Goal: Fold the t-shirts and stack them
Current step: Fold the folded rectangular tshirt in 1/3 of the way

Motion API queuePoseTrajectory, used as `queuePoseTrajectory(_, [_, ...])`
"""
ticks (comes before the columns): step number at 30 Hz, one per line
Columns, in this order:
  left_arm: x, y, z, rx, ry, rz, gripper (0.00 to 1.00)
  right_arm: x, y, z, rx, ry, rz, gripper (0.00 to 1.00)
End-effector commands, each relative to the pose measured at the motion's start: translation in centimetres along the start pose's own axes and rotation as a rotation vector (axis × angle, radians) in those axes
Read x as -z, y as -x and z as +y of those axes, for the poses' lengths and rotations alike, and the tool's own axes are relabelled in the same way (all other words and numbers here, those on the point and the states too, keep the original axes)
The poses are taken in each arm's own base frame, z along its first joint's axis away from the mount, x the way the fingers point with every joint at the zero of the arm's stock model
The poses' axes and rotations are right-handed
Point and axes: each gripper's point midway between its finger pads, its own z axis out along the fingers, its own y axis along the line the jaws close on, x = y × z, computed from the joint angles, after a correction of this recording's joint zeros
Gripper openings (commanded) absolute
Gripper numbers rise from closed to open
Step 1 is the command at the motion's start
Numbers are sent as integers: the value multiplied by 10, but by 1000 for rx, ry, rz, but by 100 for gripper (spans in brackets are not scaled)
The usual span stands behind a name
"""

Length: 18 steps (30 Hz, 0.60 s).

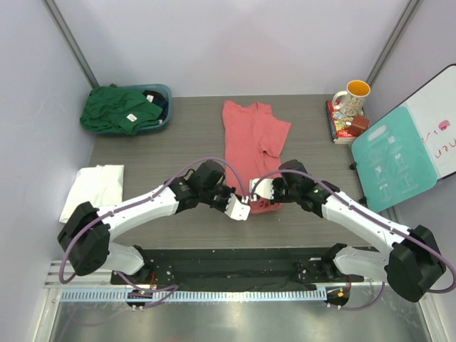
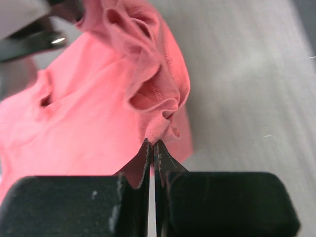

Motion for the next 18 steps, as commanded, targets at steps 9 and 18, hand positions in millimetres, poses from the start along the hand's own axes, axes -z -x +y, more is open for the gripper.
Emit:
queuePoseTrajectory(9, [28, -45, 89, -21, 168, 83, 0, 7, -15, -85, -62, -296, 51, 1])
queuePoseTrajectory(18, [27, -83, 131, -17, 225, 108, 0, -4, -14, -139, -65, -454, 25, 1])
